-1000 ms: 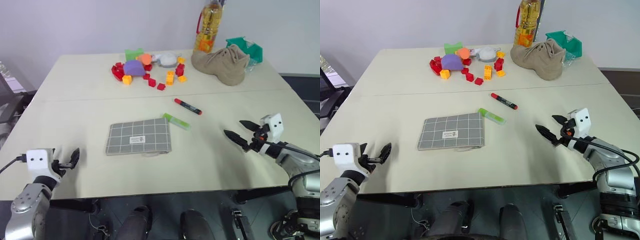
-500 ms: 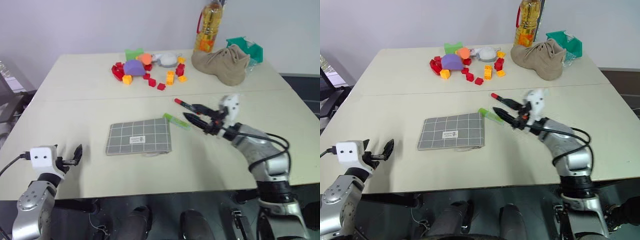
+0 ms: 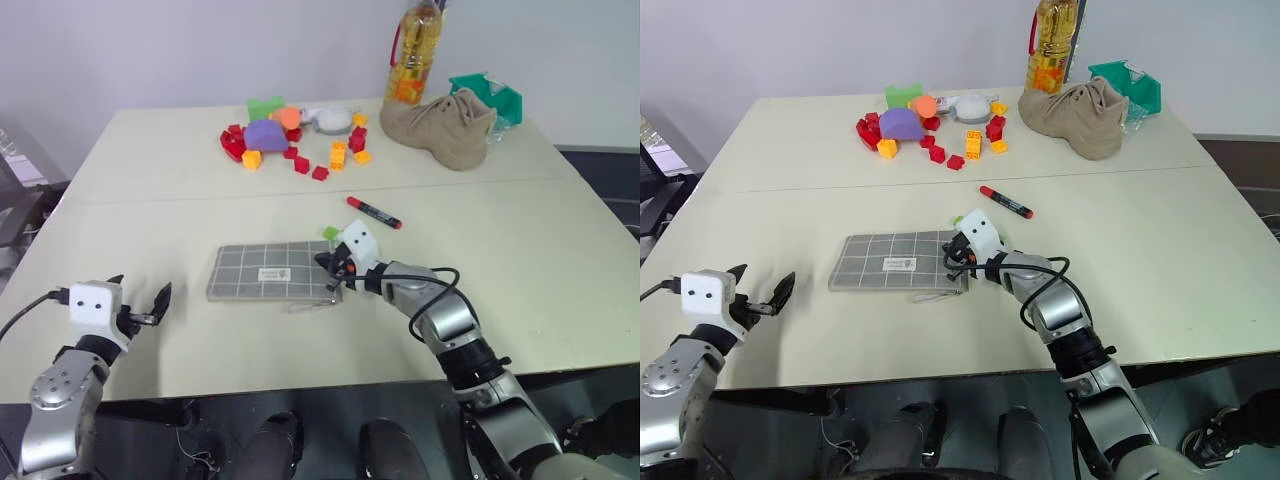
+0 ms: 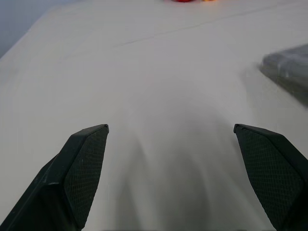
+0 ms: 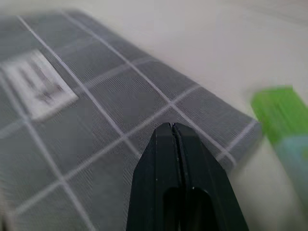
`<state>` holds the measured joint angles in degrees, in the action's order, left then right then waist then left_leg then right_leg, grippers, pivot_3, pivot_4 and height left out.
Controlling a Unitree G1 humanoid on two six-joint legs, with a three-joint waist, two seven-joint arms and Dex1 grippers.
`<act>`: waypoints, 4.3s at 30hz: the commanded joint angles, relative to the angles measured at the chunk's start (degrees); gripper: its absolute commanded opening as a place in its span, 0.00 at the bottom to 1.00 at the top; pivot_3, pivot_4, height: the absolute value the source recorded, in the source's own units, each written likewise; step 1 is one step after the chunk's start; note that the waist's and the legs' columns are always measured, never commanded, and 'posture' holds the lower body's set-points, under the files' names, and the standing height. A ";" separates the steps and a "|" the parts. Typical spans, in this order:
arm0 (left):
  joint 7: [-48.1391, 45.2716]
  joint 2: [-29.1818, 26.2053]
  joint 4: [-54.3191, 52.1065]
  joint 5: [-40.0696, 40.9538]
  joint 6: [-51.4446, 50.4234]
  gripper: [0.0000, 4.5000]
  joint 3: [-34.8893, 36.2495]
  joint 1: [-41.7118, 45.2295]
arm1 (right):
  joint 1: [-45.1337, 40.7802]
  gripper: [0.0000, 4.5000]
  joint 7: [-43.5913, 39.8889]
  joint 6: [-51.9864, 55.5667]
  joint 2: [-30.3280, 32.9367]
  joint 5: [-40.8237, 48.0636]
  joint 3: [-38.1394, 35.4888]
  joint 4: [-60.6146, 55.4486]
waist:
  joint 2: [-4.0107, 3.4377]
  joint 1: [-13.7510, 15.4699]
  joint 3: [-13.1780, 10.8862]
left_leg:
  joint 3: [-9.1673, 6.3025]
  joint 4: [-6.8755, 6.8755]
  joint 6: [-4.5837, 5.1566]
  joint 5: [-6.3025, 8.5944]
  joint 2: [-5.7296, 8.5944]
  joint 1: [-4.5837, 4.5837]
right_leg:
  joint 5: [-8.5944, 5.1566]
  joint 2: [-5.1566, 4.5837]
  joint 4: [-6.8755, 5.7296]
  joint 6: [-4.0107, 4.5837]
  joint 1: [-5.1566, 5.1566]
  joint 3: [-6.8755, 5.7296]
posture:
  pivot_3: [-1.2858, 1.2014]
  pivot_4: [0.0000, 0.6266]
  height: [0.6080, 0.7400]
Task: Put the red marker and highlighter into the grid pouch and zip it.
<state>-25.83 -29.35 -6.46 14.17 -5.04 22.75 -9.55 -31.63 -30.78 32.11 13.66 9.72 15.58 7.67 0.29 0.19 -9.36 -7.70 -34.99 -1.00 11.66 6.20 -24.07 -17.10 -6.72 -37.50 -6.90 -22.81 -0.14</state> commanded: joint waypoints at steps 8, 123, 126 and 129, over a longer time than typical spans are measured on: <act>-11.60 -11.92 16.49 -15.67 30.46 1.00 -13.93 10.53 | -1.90 0.01 -0.62 0.22 -2.58 -2.21 -0.08 3.41 | -0.01 0.06 0.01 | 0.00 0.04 -0.02 -0.01 0.02 0.07 | 0.02 0.01 0.01 0.03 0.02 -0.01 | 0.52 0.24 1.00; 4.91 1.71 -8.12 -16.48 12.23 0.00 -15.64 6.56 | -9.82 0.01 -2.63 8.71 -1.75 -2.74 3.08 -13.49 | 0.00 -1.00 0.01 | 0.01 -0.06 -0.17 -0.12 0.04 -0.29 | 0.08 0.04 -0.55 -0.10 -0.52 0.11 | 0.52 0.24 1.00; 5.19 1.77 -7.59 -16.50 12.28 0.00 -15.15 7.10 | -8.81 0.01 -2.82 11.47 -2.62 0.12 0.62 -14.00 | 0.00 -1.04 0.01 | 0.02 -0.04 -0.17 -0.12 0.04 -0.29 | 0.08 0.04 -0.56 -0.10 -0.46 0.12 | 0.52 0.24 1.00; 5.63 2.17 -7.38 -17.18 12.17 0.00 -15.67 7.94 | -8.38 0.21 -2.71 13.79 -3.46 1.95 -0.60 -15.03 | 0.00 -1.04 0.01 | 0.02 -0.04 -0.17 -0.12 0.03 -0.29 | 0.08 0.04 -0.56 -0.10 -0.40 0.12 | 0.52 0.24 1.00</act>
<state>-20.93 -27.11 -12.55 -3.13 6.00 5.99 -2.29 -39.80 -33.83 45.28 11.01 10.33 16.26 -4.74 0.29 -0.85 -9.35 -7.68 -35.03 -1.18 11.54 6.23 -24.36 -17.03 -6.68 -38.06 -7.00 -23.21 -0.02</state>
